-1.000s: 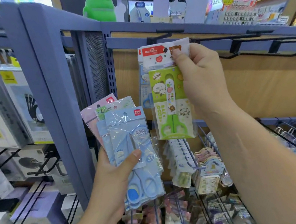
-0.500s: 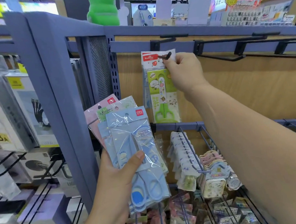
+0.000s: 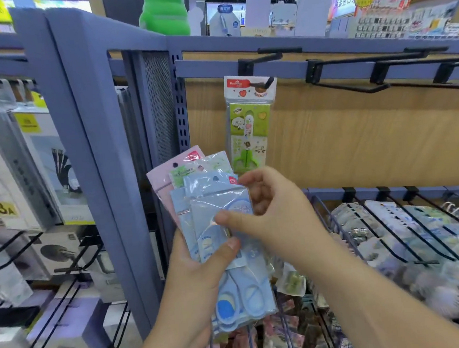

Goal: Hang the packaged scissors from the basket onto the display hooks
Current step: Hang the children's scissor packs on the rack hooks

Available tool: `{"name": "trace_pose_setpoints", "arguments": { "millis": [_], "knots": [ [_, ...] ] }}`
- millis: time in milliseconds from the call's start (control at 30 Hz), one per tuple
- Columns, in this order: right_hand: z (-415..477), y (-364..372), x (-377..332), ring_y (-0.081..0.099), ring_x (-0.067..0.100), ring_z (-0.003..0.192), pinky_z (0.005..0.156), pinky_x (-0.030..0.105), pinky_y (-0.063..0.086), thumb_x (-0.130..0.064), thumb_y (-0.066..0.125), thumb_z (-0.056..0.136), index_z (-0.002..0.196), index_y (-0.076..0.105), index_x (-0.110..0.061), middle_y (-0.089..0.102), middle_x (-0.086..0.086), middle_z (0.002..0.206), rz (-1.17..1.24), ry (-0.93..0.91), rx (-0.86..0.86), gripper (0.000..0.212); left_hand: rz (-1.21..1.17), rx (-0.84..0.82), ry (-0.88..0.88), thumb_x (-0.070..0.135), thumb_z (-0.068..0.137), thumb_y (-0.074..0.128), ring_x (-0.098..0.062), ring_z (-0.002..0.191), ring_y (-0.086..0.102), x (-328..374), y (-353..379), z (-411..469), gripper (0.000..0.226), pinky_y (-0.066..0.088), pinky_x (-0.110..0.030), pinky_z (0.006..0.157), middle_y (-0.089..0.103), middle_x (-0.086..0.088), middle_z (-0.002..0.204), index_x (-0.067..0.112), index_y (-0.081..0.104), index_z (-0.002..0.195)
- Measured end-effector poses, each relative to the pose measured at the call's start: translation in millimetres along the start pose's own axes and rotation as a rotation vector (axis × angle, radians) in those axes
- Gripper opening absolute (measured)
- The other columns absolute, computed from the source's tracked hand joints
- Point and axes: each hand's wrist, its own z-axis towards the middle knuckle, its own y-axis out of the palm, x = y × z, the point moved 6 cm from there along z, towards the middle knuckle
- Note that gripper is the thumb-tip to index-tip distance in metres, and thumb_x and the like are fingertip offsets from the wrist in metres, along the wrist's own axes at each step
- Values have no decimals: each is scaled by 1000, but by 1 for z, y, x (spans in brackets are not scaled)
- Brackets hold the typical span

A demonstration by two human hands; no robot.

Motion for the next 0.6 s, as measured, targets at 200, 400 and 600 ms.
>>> {"name": "trace_pose_setpoints", "arguments": {
  "millis": [200,400,600],
  "knots": [
    [-10,-10,36,77,23,82,80,50,63,-19,98,68,110,66,-20,80,5,90,255,122,137,52,24,-24,-13,22,57,86,-30,100,78,-10,17,-1,72,62,-52,86,80,-3,111,30,63,126],
    [-12,-16,49,78,32,92,81,46,63,-18,85,69,108,68,-2,80,14,101,488,130,103,45,-67,-16,-3,28,76,72,-25,101,79,-8,23,-2,50,64,-43,78,80,1,113,29,64,125],
    [-6,-18,44,76,29,102,80,38,62,-6,76,80,124,65,-4,78,13,115,565,77,6,45,-95,-35,21,31,84,65,-27,107,77,-7,19,0,55,65,-47,82,78,0,121,31,56,138]
  ]
}}
